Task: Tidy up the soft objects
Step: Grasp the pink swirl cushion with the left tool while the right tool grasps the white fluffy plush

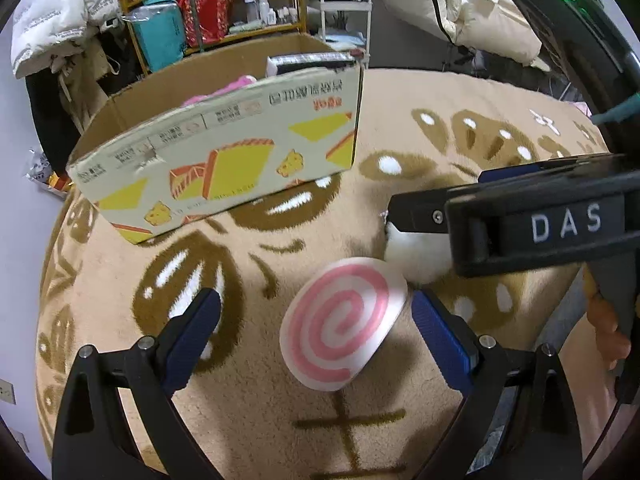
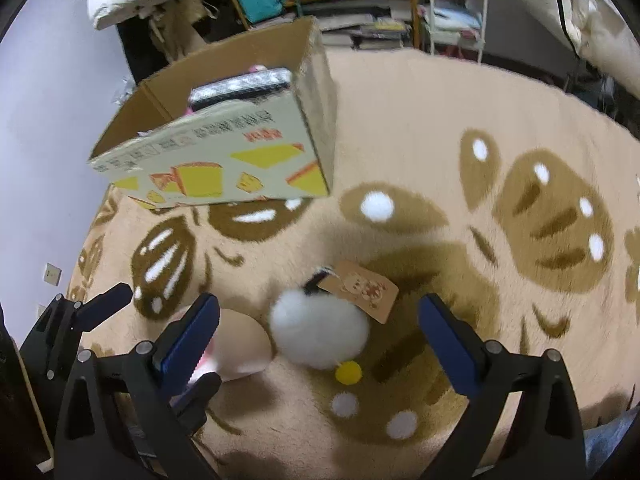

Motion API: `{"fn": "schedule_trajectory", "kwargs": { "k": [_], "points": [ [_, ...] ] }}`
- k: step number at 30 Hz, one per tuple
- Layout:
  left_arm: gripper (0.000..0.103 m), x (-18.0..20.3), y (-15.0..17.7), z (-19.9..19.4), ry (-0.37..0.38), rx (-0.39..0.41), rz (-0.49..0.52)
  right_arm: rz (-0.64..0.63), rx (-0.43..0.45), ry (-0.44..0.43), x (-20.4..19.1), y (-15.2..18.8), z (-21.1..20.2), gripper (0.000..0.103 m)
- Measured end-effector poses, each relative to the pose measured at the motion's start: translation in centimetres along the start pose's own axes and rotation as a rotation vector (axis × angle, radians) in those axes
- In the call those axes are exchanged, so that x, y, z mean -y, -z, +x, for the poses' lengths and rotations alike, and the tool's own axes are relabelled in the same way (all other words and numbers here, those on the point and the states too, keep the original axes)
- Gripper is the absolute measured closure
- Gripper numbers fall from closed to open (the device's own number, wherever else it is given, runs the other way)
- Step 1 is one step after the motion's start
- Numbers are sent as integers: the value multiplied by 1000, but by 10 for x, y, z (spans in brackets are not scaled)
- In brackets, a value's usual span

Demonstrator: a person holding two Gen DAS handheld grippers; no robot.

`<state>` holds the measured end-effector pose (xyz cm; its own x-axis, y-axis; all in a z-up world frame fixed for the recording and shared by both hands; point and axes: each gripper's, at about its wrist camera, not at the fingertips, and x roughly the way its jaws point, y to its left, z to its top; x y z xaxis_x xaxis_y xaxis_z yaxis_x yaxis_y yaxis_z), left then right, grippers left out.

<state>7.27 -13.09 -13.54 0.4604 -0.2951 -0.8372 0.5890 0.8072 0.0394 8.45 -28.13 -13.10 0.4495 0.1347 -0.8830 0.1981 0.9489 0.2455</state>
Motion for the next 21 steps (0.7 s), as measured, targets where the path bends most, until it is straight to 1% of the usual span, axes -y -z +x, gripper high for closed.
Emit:
{"fn": "schedule_trajectory", "kwargs": {
  "k": [2,4,5,7,10,12,13,14,16,19,20,21],
  "points": [
    [7,1,0,7,-2,-23,4,26,-43,-8,6,-1,9,3],
    [7,0,1,13,0,-45,3,50,-97,-20,10,0,20,17],
    [7,0,1,16,4,-54,1,67,-131,-37,13,1,28,19],
    [7,-1,1,20,13,-67,-7,86,-180,-63,16,2,39,21],
    [7,-2,2,24,21,-76,-15,88,-218,-93,15,4,48,21],
    [9,-4,3,28,28,-92,-24,83,-227,-91,13,6,51,22],
    [11,-5,4,30,37,-102,-29,83,-228,-90,13,6,51,25],
    [15,-6,4,31,44,-107,-32,89,-230,-91,14,6,52,28],
    [20,-7,4,32,61,-116,-45,96,-237,-94,16,8,51,46],
    [35,-6,5,31,74,-117,-45,104,-241,-103,19,9,50,49],
    [43,-5,4,30,69,-116,-42,103,-241,-106,19,9,49,49],
    [47,-5,4,28,63,-111,-42,100,-242,-110,18,8,49,49]
  ]
}}
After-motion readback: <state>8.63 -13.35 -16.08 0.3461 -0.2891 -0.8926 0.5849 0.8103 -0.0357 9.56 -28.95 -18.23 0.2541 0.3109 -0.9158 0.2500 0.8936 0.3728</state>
